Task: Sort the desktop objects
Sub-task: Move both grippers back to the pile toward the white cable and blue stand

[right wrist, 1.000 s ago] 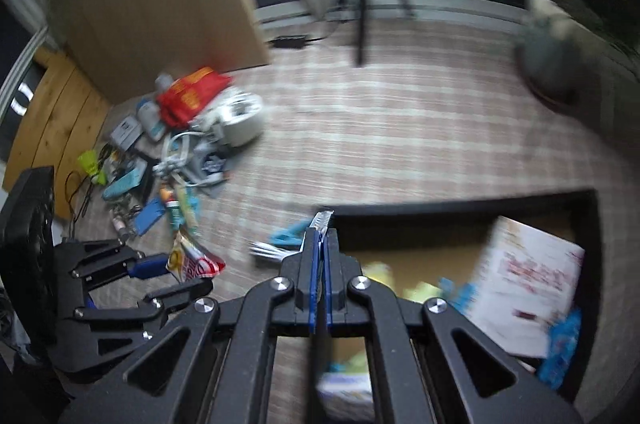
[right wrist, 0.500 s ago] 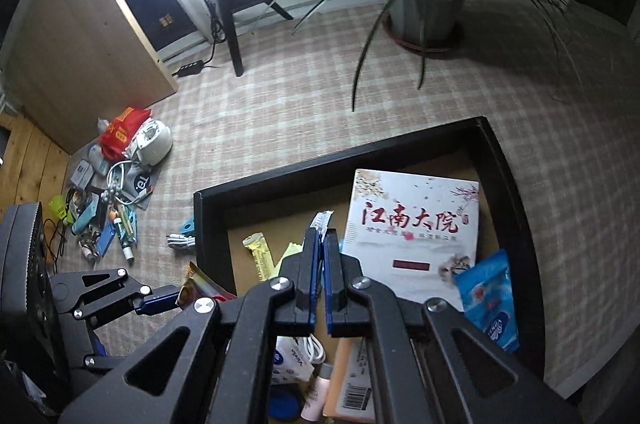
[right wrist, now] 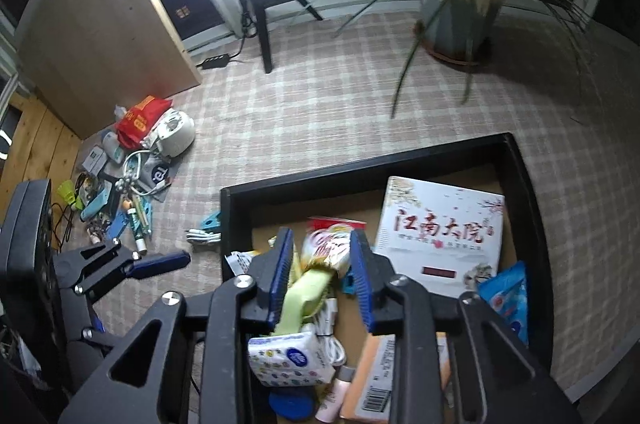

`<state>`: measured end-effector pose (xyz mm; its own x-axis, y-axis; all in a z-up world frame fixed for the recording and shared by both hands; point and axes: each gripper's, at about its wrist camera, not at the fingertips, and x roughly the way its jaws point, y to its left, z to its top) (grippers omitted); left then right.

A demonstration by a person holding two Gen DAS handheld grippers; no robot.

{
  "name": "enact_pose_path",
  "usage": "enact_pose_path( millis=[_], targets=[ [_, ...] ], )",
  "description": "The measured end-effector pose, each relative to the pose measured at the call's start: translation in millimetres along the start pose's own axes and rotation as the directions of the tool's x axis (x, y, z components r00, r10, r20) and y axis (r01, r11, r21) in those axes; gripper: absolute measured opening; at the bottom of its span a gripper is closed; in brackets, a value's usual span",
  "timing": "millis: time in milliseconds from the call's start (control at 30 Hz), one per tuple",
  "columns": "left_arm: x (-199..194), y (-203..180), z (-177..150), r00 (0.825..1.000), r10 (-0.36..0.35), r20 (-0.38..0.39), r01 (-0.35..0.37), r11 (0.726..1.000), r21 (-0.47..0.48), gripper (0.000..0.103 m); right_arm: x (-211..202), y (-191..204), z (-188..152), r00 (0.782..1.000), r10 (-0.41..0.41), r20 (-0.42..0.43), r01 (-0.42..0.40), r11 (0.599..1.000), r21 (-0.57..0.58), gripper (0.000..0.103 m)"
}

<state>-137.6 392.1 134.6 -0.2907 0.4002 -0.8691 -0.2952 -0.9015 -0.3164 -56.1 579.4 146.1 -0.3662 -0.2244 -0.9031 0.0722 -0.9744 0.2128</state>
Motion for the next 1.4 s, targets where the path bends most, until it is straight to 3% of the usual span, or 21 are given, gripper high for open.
enact_pose_path(
  millis=[233, 500, 733, 1100, 1400],
  targets=[
    [-10.6, 60.5, -22.8, 0.999, 0.045, 0.001, -0.045, 0.995, -0.095, 0.056, 10.4, 37.9, 1.3, 0.998, 0.053, -0.029, -0.055, 0.997, -0.058, 0.033],
    [-25.2, 140.0, -62.5, 0.995, 0.1, -0.012, -0.1, 0.969, -0.226, 0.056, 40.9, 97.3, -2.0, 0.985, 0.128, -0.115, -0.138, 0.986, -0.091, 0.038],
    [-32.3, 189.9, -92.4, 0.991, 0.125, -0.038, -0.13, 0.955, -0.268, 0.056, 75.1, 137.0, -4.4, 0.972, 0.144, -0.186, -0.161, 0.984, -0.078, 0.039],
    [-27.5, 222.5, -117.2, 0.993, 0.095, -0.076, -0.113, 0.951, -0.288, 0.056, 145.6, 156.0, 2.6, 0.961, 0.146, -0.235, -0.143, 0.989, 0.028, 0.039],
    [-25.6, 233.1, -123.7, 0.994, 0.068, -0.089, -0.089, 0.961, -0.263, 0.056, 150.9, 151.8, -17.4, 0.945, 0.12, -0.305, -0.11, 0.993, 0.049, 0.039]
  ],
)
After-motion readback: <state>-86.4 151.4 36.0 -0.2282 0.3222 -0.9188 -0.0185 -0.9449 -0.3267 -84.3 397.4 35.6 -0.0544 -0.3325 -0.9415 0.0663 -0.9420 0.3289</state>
